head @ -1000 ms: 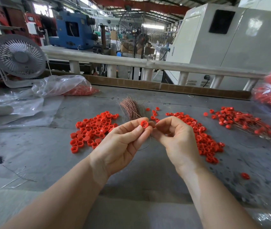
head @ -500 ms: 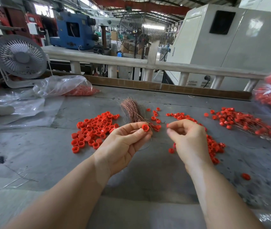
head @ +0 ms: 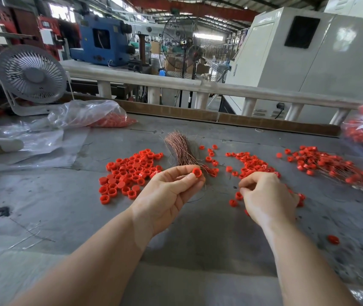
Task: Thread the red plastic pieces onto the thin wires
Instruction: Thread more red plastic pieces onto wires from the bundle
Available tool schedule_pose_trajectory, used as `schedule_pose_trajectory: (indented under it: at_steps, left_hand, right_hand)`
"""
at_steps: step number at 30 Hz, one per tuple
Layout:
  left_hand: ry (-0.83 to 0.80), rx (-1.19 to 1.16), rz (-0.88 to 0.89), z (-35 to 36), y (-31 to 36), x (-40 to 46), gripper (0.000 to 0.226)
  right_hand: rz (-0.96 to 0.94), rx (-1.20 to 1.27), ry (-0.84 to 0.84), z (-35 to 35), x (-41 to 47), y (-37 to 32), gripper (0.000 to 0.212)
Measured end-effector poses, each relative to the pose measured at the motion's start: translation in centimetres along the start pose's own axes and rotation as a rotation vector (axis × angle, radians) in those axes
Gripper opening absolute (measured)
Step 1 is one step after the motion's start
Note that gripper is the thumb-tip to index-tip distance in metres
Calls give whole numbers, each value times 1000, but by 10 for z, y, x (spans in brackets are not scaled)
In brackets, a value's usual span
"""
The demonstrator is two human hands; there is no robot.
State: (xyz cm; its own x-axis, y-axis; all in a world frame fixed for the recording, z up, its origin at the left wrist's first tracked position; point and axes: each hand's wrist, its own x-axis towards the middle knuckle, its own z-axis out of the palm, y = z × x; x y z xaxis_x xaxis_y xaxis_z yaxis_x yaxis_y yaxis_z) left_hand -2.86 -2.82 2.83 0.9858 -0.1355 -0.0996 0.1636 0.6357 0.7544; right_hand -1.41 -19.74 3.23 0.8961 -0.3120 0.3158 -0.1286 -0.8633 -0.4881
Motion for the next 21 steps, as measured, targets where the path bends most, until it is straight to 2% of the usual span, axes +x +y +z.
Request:
schedule_pose_trajectory:
  at_steps: [5,9,15,21]
  left_hand:
    - [13,-4,8,2,-1,0,15]
    - [10,-6,8,2,0,-1,16]
    - [6,-13,2,2,0,-1,16]
    - [2,-8,-7,2,0,-2,15]
  right_hand:
    - [13,-17,-2,-2,0,2,19]
    - [-36,-27,-83,-2,0,0,22]
    - [-94,-46,-199,-4,0,0,14]
    - [-140,-98,-170,-1,-3,-2,17]
